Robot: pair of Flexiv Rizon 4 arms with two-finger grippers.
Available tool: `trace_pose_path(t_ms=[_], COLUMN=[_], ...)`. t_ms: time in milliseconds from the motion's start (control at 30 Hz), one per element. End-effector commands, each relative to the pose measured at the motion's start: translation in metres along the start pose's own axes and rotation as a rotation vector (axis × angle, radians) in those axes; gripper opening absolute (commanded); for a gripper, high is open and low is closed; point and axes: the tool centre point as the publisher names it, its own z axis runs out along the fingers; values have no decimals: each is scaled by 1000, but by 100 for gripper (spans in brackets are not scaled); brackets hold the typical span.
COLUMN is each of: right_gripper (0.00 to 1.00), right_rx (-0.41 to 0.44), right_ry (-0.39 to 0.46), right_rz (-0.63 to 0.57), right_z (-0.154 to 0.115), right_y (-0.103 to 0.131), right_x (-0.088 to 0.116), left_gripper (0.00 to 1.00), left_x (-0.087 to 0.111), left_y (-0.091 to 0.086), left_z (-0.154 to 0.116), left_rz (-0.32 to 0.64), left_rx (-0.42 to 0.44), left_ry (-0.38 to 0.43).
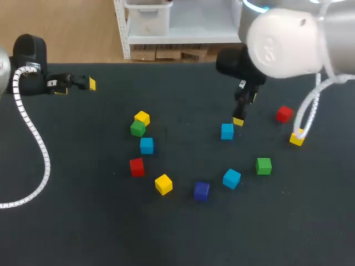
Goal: Place the blue cubes, place green cubes on the blue cubes, place the yellow cubes on the green cubes, then place the red cubes on the yellow cubes, and place purple cube on the red cubes.
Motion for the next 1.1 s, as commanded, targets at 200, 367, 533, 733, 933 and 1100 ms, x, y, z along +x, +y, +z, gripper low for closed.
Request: trace_pose_path(t_ms=[200,367,533,733,933,1100], right_gripper=[100,100,100,100,100,100], right_rx=[39,44,36,1,1,1], right_ry=[-36,-30,-25,-35,-35,-35], right_rz=[34,41,48,92,92,92], right_z=[3,5,8,11,11,11], right_y=[45,61,76,82,82,82], right_x=[17,21,25,28,28,28], left_gripper=[100,100,100,100,100,100], left_x=[1,1,1,1,1,1], left_y=[2,2,2,2,2,2], left_z=[0,0,0,0,0,0], left_rz=[2,2,2,2,2,2], left_rx=[12,12,12,12,12,12], left_ry=[-7,-7,-7,-7,-7,-7])
